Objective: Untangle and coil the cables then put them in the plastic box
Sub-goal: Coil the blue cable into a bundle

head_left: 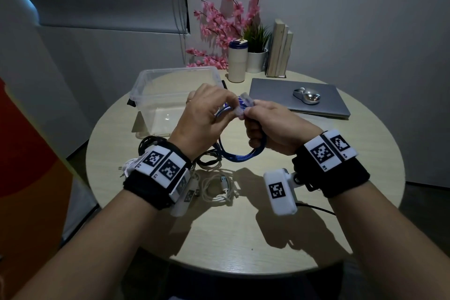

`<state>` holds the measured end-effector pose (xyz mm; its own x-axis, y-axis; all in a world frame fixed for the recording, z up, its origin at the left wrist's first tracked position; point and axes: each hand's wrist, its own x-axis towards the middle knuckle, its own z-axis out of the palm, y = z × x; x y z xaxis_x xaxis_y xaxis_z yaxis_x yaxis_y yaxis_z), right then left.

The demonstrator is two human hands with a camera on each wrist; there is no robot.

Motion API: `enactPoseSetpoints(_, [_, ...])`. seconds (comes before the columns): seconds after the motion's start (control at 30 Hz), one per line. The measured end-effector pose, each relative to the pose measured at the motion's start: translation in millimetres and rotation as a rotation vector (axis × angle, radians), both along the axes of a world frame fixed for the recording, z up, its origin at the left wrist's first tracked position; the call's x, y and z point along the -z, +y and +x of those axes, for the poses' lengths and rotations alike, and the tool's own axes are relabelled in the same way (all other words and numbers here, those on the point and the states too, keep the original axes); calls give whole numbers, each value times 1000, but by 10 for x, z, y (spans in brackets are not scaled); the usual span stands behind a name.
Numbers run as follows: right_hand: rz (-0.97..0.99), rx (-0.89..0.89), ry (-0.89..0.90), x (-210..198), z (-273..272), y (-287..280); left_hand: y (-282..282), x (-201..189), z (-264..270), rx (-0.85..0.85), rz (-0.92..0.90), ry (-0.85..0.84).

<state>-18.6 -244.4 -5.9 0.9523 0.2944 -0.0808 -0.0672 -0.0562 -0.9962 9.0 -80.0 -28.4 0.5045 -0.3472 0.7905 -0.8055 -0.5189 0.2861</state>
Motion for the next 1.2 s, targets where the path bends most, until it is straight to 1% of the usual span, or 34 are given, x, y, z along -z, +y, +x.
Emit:
enactPoseSetpoints(0.13, [-116, -34, -41, 52, -4, 33, -56, -71, -72, 128, -191, 160])
enactPoseSetpoints(0.17, [-131, -36, -50, 52, -2, 35, -59, -82, -79, 150, -232, 206])
enactPoseSetpoints(0.23, [-159, -32, -63, 49, 1, 41, -66, -94, -91, 158, -293, 236])
enactPoseSetpoints(0.33, [-231, -35, -82, 64, 7, 87, -95, -100, -92, 139, -327, 237])
enactPoseSetpoints(0.43, [-279, -41, -98, 93, 12, 119, -101, -81, -91, 121, -301, 224])
enactPoseSetpoints(0.5, [-243, -24, -88, 110, 15, 120, -62, -62, -96, 98, -334, 257])
enactPoseSetpoints(0.57, [-163, 16, -63, 128, 16, 115, -22, -59, -96, 46, -402, 293])
enactPoseSetpoints(0.63, [-99, 52, -64, 146, 17, 111, -4, -71, -98, -11, -445, 292])
enactPoseSetpoints(0.7, [-107, 79, -115, 160, 21, 111, 14, -86, -89, -67, -464, 297])
enactPoseSetpoints(0.77, [-145, 84, -179, 164, 16, 99, 31, -94, -64, -110, -463, 347])
enactPoseSetpoints(0.87, [-141, 1, -219, 162, 0, 74, 53, -121, -42, -114, -427, 500])
enactPoseSetpoints(0.93, [-157, -44, -247, 160, -12, 58, 80, -153, -42, -36, -453, 660])
enactPoseSetpoints(1.03, [-237, -26, -304, 133, -13, 24, 117, -189, -54, 159, -536, 951])
enactPoseSetpoints(1.13, [-301, -25, -343, 68, -18, 3, 165, -208, -65, 226, -568, 1151])
enactPoseSetpoints(1.2, [-367, -37, -372, 31, -17, 3, 173, -212, -73, 247, -539, 1241])
